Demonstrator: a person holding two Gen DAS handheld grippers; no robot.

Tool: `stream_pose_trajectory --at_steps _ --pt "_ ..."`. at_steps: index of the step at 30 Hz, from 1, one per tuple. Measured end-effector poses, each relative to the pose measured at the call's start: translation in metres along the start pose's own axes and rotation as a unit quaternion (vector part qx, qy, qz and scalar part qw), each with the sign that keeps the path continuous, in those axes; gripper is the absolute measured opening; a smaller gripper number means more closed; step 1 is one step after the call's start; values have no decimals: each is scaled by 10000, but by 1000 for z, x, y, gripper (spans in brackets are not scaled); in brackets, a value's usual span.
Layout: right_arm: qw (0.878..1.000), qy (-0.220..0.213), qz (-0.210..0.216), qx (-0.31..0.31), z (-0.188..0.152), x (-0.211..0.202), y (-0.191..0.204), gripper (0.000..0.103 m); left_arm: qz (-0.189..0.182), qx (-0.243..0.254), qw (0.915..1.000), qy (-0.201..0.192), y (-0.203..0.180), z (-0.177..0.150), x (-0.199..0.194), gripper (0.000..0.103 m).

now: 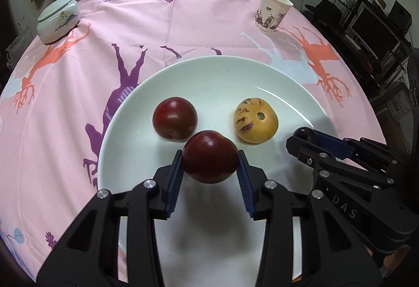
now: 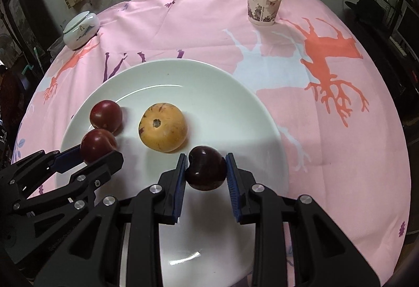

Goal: Organize fruits
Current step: 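Carry both fruits over the white plate and open both tools, then withdraw both tools from the plate back toward the fruit pile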

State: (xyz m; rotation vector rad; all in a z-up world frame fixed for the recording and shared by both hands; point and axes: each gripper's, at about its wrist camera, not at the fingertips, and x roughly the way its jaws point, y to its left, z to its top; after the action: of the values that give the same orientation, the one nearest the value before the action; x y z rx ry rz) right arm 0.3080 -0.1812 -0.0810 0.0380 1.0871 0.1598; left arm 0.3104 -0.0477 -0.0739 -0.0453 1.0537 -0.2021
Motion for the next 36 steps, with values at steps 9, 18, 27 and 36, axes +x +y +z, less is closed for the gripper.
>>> stream_pose_trajectory --at_steps 9,18,27,36 --pt "9984 -497 -136 -211 -2 -50 1 60 -137 -183 9983 -535 13 1 -49 76" --pt "9929 -1082 283 -399 -100 -150 10 90 -65 -74 9940 -1092 21 -92 -142 89" --pt "9917 -1081 308 -623 -214 -145 35 95 296 -149 9924 -1189 30 -213 -158 89" --pt "9899 -587 791 -1020 -240 -131 71 55 480 -30 9918 -1183 30 -237 -166 89"
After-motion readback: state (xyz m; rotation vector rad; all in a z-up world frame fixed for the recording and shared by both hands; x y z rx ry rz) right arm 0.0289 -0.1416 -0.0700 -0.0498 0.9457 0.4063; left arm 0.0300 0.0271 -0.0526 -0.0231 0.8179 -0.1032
